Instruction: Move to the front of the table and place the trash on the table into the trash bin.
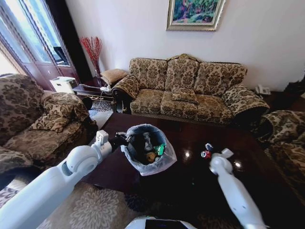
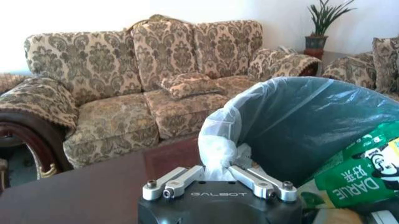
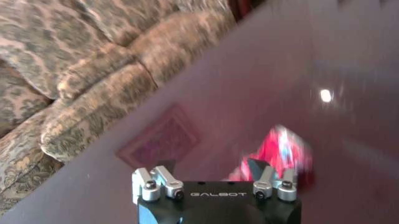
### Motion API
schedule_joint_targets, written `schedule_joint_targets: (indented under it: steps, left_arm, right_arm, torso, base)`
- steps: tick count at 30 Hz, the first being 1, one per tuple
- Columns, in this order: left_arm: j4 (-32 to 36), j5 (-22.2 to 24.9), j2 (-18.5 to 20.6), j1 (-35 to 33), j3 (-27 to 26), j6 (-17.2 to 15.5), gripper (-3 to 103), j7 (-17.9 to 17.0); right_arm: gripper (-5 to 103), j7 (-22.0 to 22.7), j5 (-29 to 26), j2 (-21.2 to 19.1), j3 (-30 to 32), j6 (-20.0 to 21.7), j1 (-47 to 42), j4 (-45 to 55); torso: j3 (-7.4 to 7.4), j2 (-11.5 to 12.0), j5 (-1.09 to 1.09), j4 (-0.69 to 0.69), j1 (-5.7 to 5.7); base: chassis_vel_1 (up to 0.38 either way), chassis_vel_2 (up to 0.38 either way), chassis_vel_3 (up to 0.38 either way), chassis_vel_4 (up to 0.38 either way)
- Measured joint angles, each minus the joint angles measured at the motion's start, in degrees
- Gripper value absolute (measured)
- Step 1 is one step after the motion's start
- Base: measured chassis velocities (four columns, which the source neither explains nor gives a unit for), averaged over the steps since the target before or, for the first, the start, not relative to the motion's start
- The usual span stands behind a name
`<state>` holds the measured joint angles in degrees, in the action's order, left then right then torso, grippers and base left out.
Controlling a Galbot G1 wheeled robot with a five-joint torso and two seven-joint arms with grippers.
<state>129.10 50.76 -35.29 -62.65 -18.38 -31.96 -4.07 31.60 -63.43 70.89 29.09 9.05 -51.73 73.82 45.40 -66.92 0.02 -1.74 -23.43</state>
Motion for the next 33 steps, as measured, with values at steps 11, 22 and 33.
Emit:
schedule_joint_targets:
  steps: [11, 22, 33]
  left_arm:
    - [0.8, -0.1, -0.3, -1.6, -1.0, 0.1, 2, -0.2]
    - [-0.3, -0.7, -1.3, -1.2, -0.4, 0.6, 2, 0.4]
    - [-2.0, 0.2, -1.6, 1.5, -0.2, 0.8, 2, 1.7]
  right_arm:
    - [100, -0.7, 0.3, 3.7, 3.2, 0.0, 4.2, -7.3]
    - [100, 2.5, -2.8, 0.4, 4.7, 0.3, -0.3, -0.9]
    - [100, 1.6, -3.2, 0.6, 6.0, 0.9, 2.9, -9.0]
  torso:
    - [0.00, 0.0, -0.04, 0.02, 0.00]
    - [-0.01, 0.0, -0.03, 0.02, 0.01]
    - [-0.01, 0.0, -0.02, 0.01, 0.01]
  base:
    - [0.000, 0.000, 0.000, 0.000]
    - [0.000, 0.000, 0.000, 0.000]
    - [0.000, 0.000, 0.000, 0.000]
